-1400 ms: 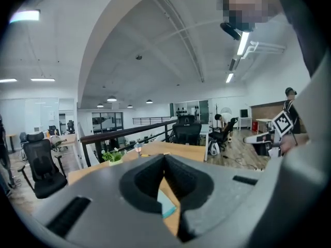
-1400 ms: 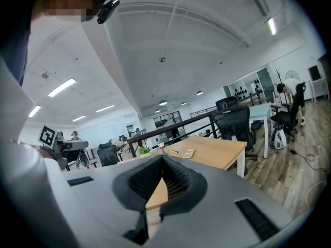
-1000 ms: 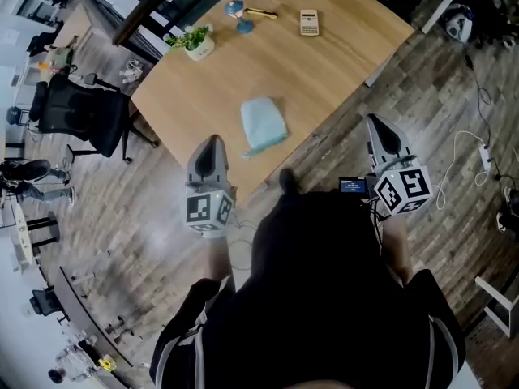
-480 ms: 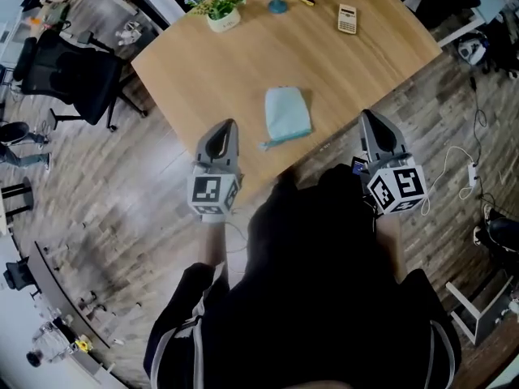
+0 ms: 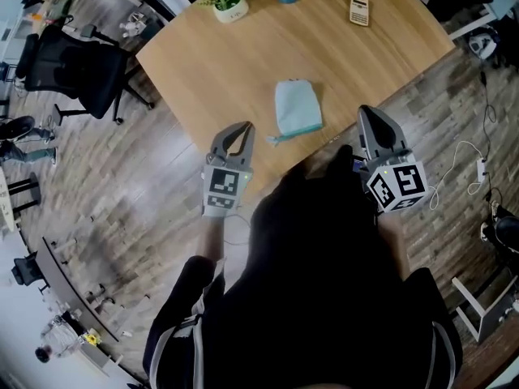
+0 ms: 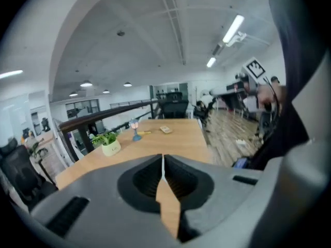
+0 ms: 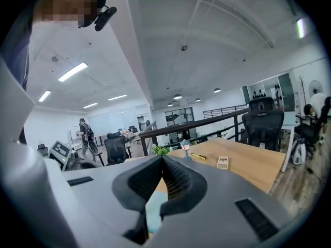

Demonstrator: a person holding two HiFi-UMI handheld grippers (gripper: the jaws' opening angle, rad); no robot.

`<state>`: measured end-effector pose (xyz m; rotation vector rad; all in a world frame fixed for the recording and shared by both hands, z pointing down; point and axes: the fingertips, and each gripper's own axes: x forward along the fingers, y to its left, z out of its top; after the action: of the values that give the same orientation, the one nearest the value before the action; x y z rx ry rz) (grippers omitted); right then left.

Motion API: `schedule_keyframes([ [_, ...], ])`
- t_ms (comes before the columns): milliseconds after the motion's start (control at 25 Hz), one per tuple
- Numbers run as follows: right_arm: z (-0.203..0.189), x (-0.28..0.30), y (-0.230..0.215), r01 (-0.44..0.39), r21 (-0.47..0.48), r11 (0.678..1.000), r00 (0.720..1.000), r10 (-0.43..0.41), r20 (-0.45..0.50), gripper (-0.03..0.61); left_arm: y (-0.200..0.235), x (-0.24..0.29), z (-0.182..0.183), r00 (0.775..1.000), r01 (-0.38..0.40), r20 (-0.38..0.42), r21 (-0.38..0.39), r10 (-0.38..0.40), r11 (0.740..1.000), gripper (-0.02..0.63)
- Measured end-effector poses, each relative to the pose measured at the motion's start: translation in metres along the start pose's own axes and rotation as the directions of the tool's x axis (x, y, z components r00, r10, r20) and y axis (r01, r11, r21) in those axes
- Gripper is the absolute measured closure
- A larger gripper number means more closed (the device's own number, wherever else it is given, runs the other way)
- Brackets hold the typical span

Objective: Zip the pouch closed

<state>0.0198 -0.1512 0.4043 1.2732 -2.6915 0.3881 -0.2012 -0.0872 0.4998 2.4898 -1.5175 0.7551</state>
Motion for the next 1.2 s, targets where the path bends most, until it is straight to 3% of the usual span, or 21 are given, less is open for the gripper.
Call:
schedule_keyframes([
  [80,-0.006,-0.004,0.0,0.012,0.016,1.0,1.0,-0.012,-0.004,0.566,-0.012,0.011,-0.032,0.991,0.064,-0.128,0.158,-0.044,0.985,0.599],
  [120,-0.009,-0.007,0.0,0.02,0.025,0.999,1.0,-0.02,-0.005,0.566,-0.019,0.017,-0.048,0.98,0.105,-0.188,0.249,-0.059,0.963,0.592],
  [200,-0.014,-0.013,-0.001,0.041,0.043,0.998,0.999,-0.041,-0.004,0.566,-0.032,0.032,-0.083,0.95,0.208,-0.303,0.423,-0.079,0.882,0.553],
  [280,-0.018,-0.018,-0.002,0.061,0.056,0.997,0.998,-0.061,-0.004,0.566,-0.047,0.049,-0.12,0.909,0.327,-0.406,0.554,-0.095,0.766,0.532],
  [320,-0.019,-0.02,-0.002,0.069,0.059,0.996,0.998,-0.068,-0.006,0.566,-0.055,0.057,-0.139,0.884,0.391,-0.452,0.583,-0.115,0.712,0.529],
  [400,-0.022,-0.024,-0.003,0.084,0.061,0.995,0.996,-0.083,-0.01,0.566,-0.071,0.07,-0.17,0.831,0.505,-0.529,0.585,-0.173,0.634,0.518],
  [520,-0.023,-0.033,-0.009,0.117,0.073,0.99,0.993,-0.117,-0.007,0.566,-0.082,0.083,-0.196,0.774,0.594,-0.601,0.579,-0.2,0.559,0.494],
  [720,-0.021,-0.046,-0.024,0.177,0.092,0.98,0.984,-0.178,0.004,0.565,-0.087,0.096,-0.217,0.731,0.644,-0.656,0.57,-0.189,0.51,0.489],
  [840,-0.015,-0.048,-0.026,0.191,0.085,0.978,0.981,-0.193,0.013,0.565,-0.087,0.099,-0.22,0.721,0.658,-0.667,0.576,-0.186,0.485,0.489],
  [1040,-0.015,-0.046,-0.026,0.193,0.075,0.978,0.981,-0.194,0.009,0.566,-0.088,0.102,-0.224,0.709,0.672,-0.681,0.572,-0.185,0.469,0.489],
  [1200,-0.014,-0.041,-0.023,0.182,0.061,0.981,0.983,-0.183,0.004,0.566,-0.09,0.102,-0.228,0.696,0.681,-0.695,0.558,-0.182,0.474,0.491],
])
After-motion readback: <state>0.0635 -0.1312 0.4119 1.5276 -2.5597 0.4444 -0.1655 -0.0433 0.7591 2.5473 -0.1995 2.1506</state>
